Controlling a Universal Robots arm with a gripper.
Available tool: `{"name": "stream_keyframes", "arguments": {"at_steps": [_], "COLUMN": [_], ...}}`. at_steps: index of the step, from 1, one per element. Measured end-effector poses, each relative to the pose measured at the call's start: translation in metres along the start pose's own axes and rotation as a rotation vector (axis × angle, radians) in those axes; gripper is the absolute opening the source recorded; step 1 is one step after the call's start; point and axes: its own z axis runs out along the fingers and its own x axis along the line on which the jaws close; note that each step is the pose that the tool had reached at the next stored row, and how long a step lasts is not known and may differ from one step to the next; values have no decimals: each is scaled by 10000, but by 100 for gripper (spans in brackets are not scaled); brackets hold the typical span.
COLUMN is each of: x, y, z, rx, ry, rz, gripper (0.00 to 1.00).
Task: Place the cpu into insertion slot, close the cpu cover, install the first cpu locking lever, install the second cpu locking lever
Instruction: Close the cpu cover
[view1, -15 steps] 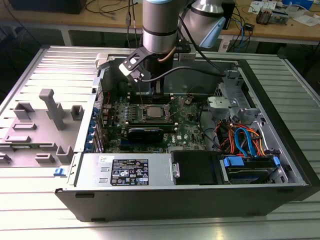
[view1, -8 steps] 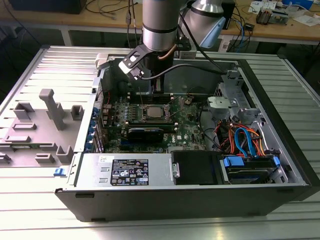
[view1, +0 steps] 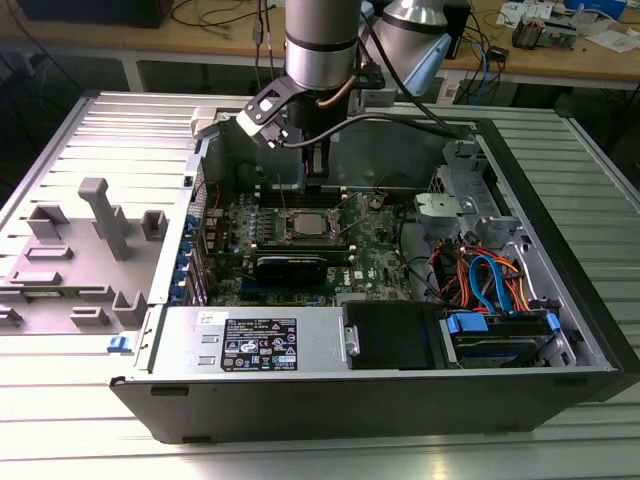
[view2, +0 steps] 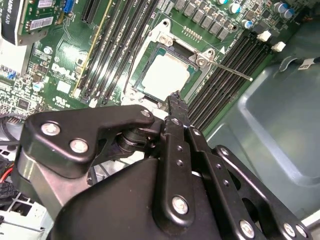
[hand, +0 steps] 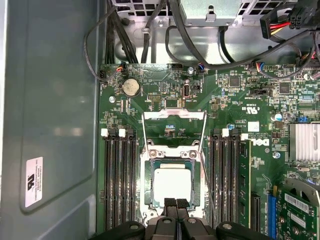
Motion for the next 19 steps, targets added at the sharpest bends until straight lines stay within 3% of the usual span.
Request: {"name": "stream_keyframes", "arguments": {"at_steps": [15,19], "x": [0,-2], "y": [1,140], "z": [-7,-1], "rx": [2,2], "ry": [-3,-4], "rz": [-2,-1], "gripper": [11,11]}}
